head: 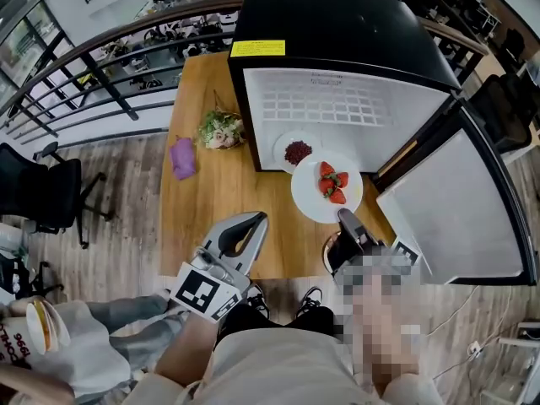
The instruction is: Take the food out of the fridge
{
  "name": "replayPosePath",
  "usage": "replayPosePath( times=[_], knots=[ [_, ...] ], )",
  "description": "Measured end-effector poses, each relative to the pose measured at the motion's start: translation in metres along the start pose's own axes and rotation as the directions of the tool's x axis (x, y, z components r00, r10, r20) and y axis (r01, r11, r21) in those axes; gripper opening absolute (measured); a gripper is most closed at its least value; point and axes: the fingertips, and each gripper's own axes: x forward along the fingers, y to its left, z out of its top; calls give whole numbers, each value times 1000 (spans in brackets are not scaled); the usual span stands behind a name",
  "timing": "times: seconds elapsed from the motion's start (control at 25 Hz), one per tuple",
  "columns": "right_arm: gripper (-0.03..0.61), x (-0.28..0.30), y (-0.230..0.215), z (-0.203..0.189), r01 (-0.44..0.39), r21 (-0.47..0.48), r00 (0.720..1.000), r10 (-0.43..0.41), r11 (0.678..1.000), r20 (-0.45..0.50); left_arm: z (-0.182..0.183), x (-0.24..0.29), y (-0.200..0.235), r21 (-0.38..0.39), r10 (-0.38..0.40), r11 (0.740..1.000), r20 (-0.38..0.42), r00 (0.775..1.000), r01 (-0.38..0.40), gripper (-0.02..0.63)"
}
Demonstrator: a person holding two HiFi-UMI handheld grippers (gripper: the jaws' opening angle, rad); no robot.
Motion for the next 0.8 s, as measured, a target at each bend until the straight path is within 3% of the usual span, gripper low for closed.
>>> replayPosePath(
  times=[0.4, 0.8],
  knots=[
    [34, -40, -58, -37, -4, -15, 995, 3, 1000, -104, -13, 7, -20, -3, -29, 1000, -30, 999, 29, 6],
    [34, -60, -133, -88, 84, 1, 978, -83, 996, -192, -17, 4, -21, 1, -31, 1000, -54, 998, 31, 6]
  ],
)
